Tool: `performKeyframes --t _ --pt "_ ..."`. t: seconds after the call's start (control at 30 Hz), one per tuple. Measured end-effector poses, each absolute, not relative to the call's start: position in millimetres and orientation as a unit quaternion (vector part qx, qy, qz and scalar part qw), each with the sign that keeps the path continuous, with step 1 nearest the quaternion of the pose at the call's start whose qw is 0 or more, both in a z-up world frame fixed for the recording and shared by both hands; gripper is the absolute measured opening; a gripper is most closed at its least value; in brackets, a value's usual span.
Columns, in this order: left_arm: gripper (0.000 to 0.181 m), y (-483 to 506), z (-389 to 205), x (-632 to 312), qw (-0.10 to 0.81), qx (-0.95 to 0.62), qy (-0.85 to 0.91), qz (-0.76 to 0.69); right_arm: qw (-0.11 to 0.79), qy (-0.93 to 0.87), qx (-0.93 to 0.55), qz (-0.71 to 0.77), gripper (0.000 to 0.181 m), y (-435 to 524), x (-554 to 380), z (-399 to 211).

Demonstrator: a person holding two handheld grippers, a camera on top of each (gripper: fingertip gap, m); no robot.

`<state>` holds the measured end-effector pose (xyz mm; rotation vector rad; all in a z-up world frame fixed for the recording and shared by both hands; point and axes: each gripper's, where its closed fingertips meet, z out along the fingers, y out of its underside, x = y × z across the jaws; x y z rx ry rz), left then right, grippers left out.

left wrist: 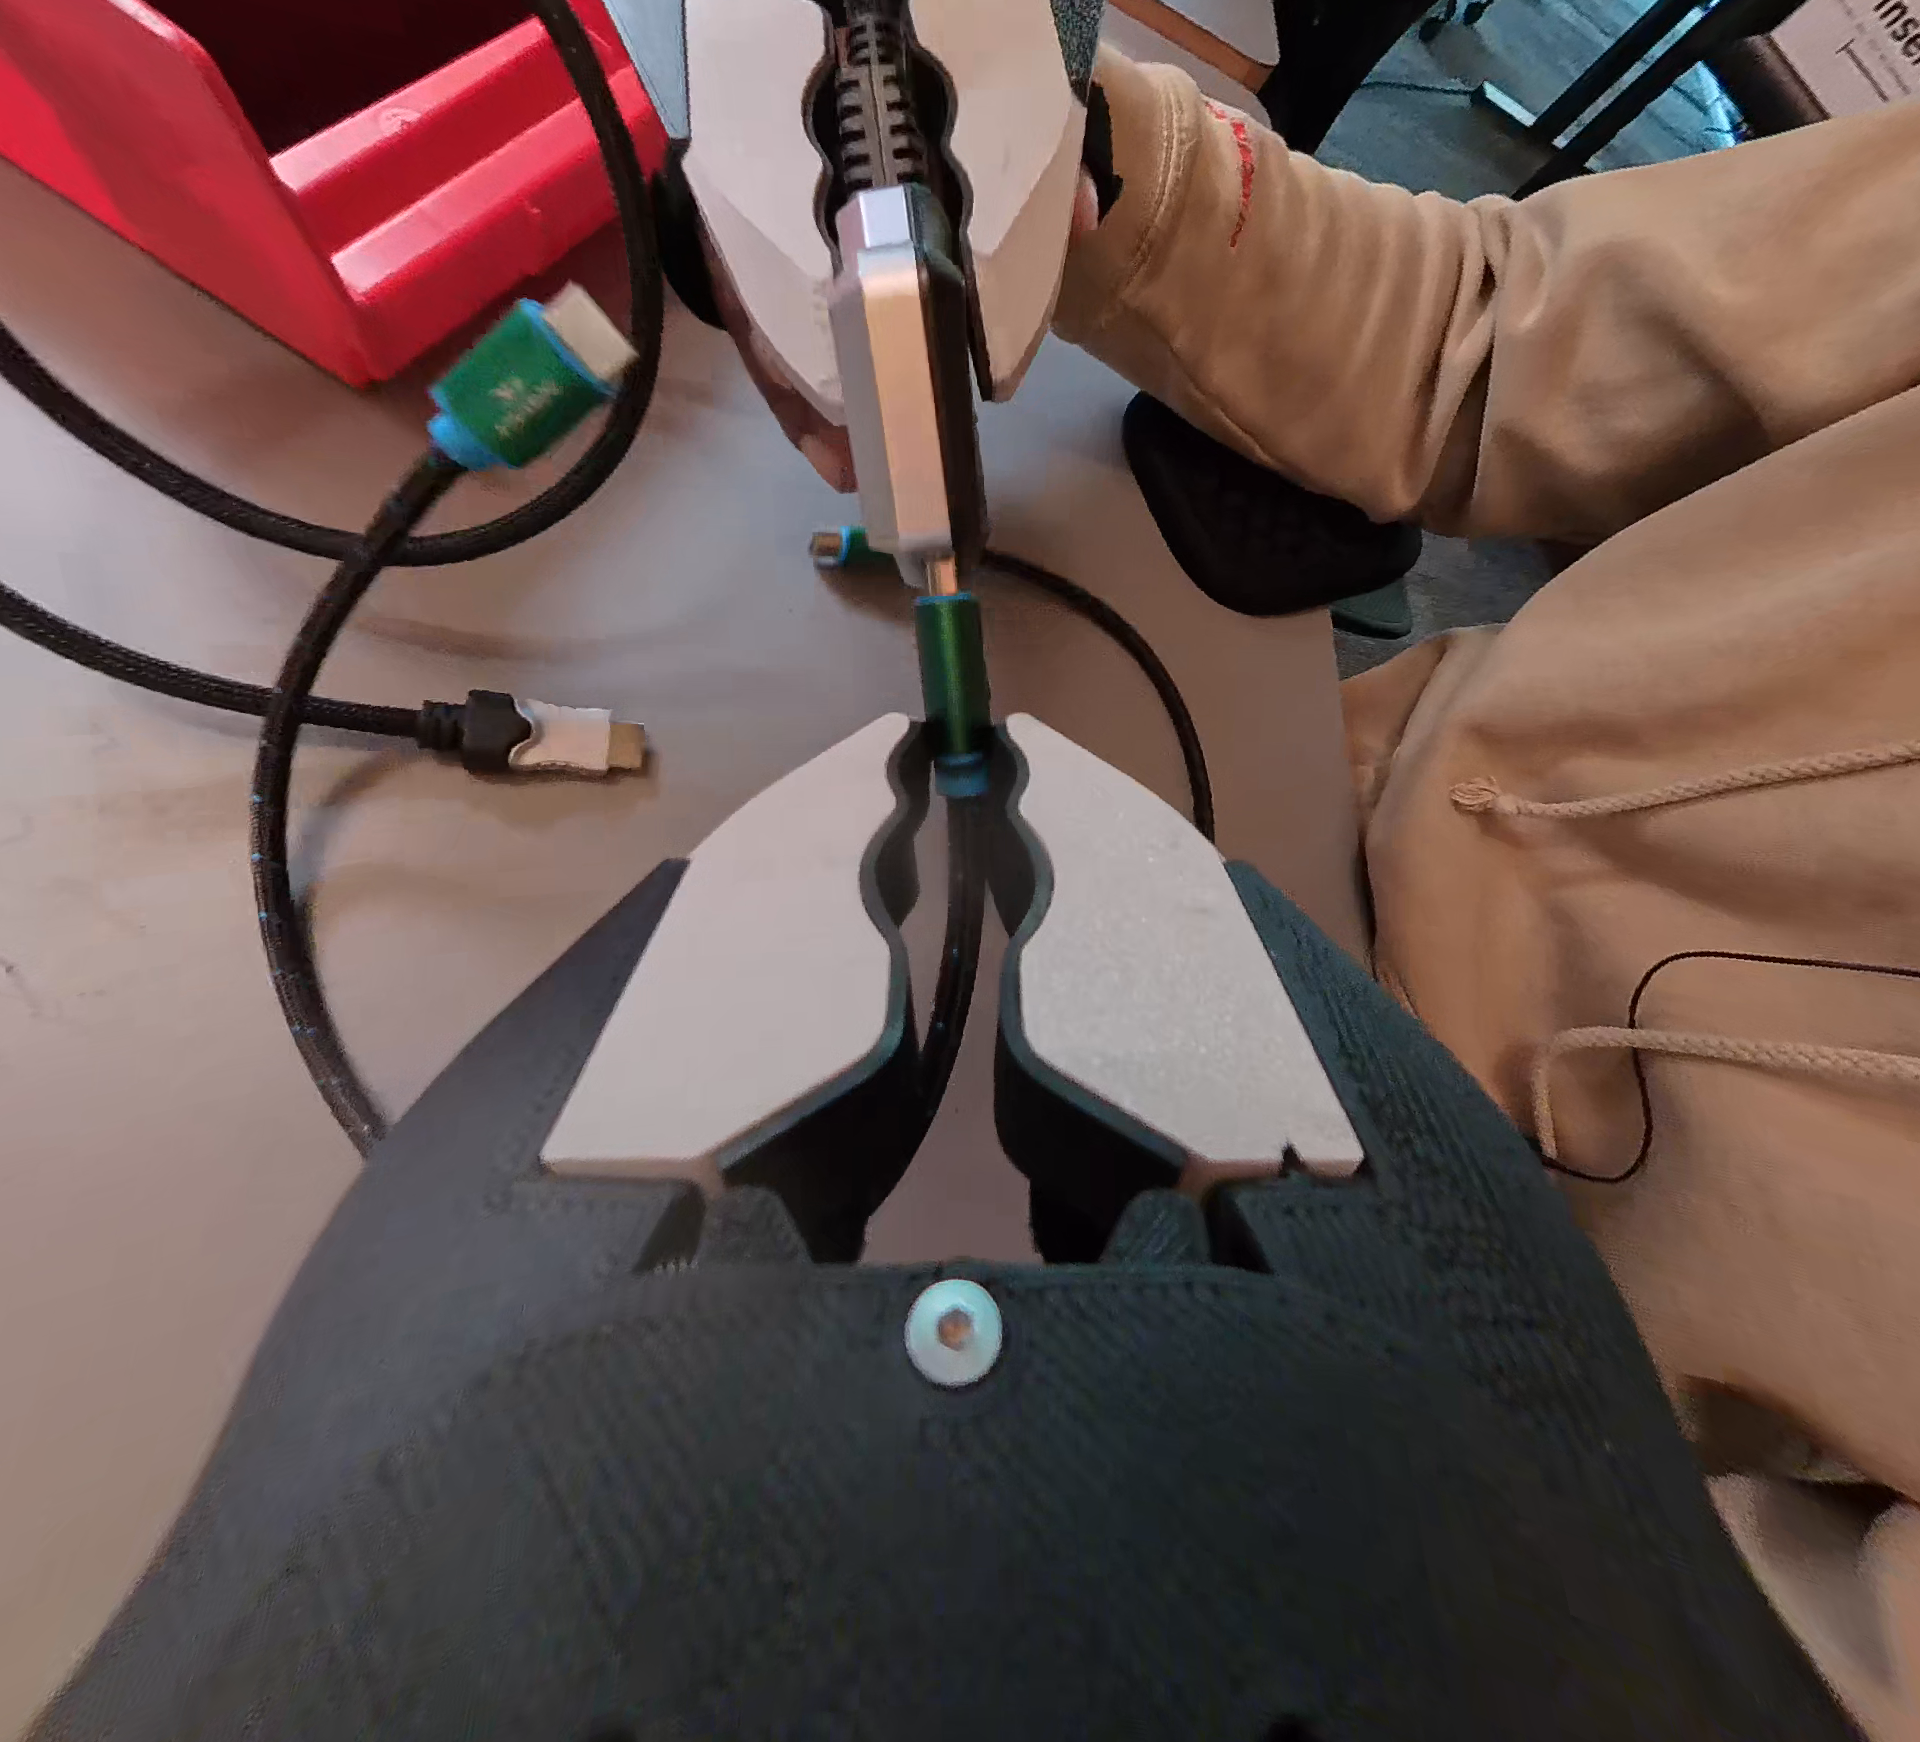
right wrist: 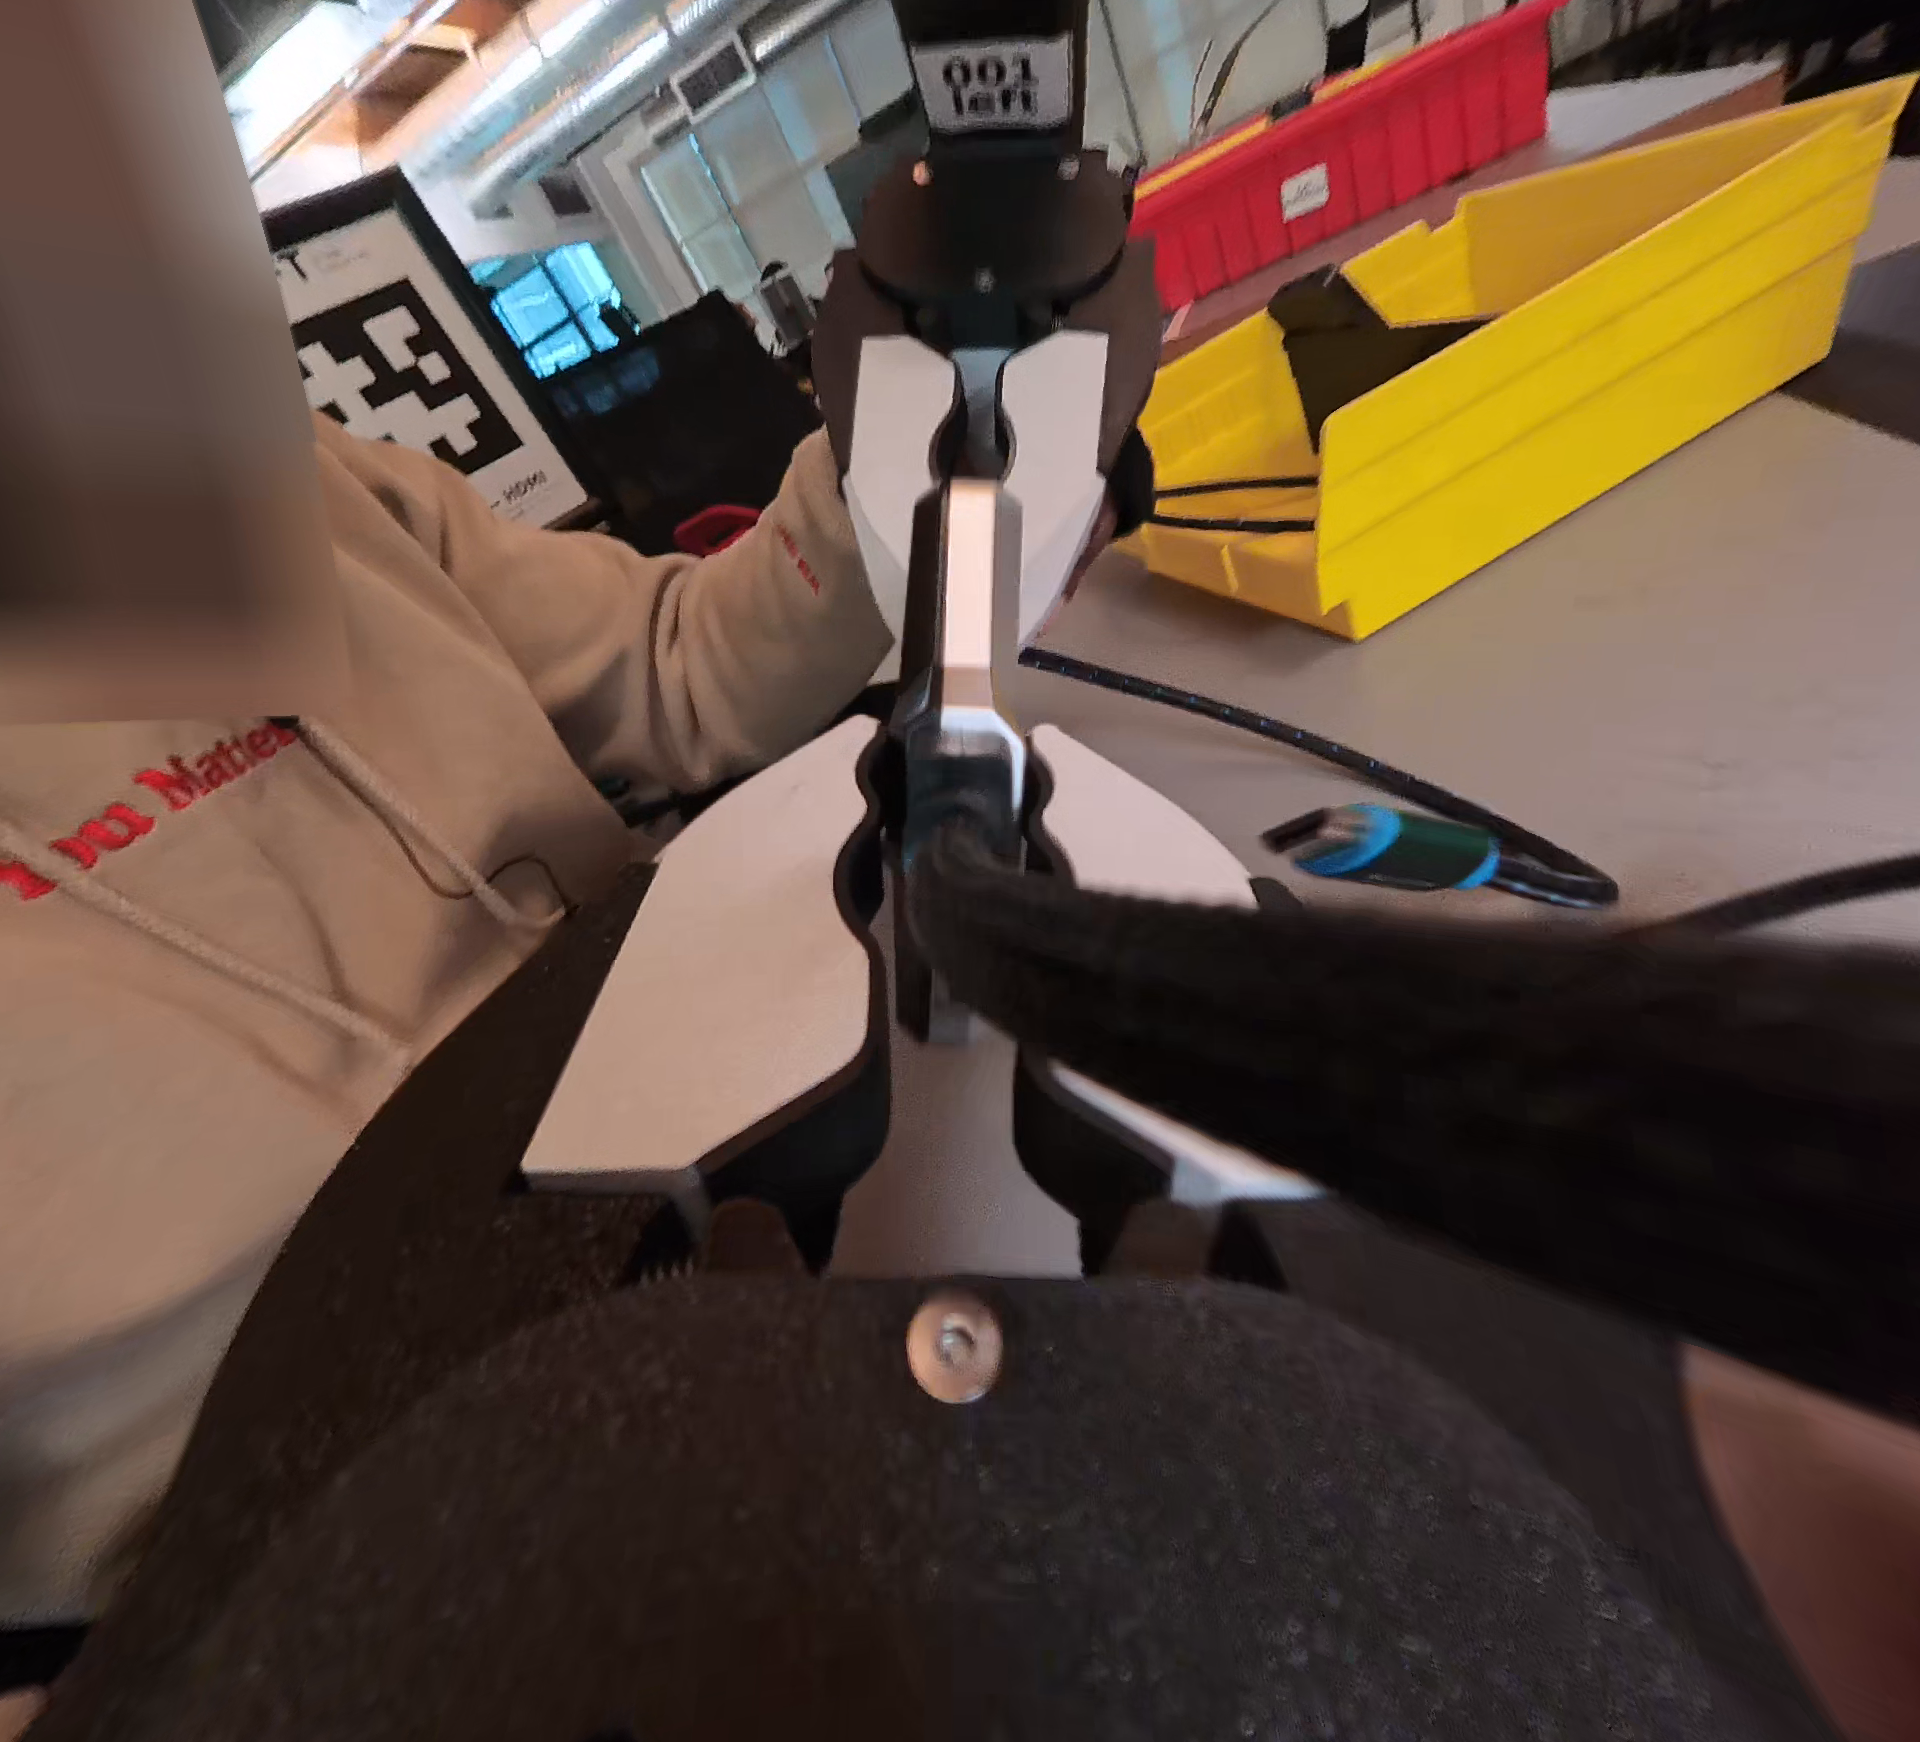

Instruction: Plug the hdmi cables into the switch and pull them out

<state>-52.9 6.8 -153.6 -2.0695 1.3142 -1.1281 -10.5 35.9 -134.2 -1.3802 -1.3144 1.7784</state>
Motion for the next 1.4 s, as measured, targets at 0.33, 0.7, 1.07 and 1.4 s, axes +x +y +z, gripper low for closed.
performKeyframes --t 0.33,0.7,1.07,1.4 --pt "0.011 6 -162 -44 0.211 -0.743 0.485 -0.409 0.270 -0.503 -0.521 0.634 0.023 30 -23 -135" --pt "0.011 19 -158 -38 0.245 -0.719 0.453 -0.466 0.269 -0.475 -0.535 0.645 0.023 40 -23 -137" --pt "0.012 42 -122 -67 0.339 -0.715 0.400 -0.463 0.269 -0.447 -0.603 0.603 0.029 52 -22 -126" --pt "0.032 31 -69 -88 0.455 -0.709 0.395 -0.367 0.260 -0.554 -0.636 0.470 0.022 42 -9 -85"
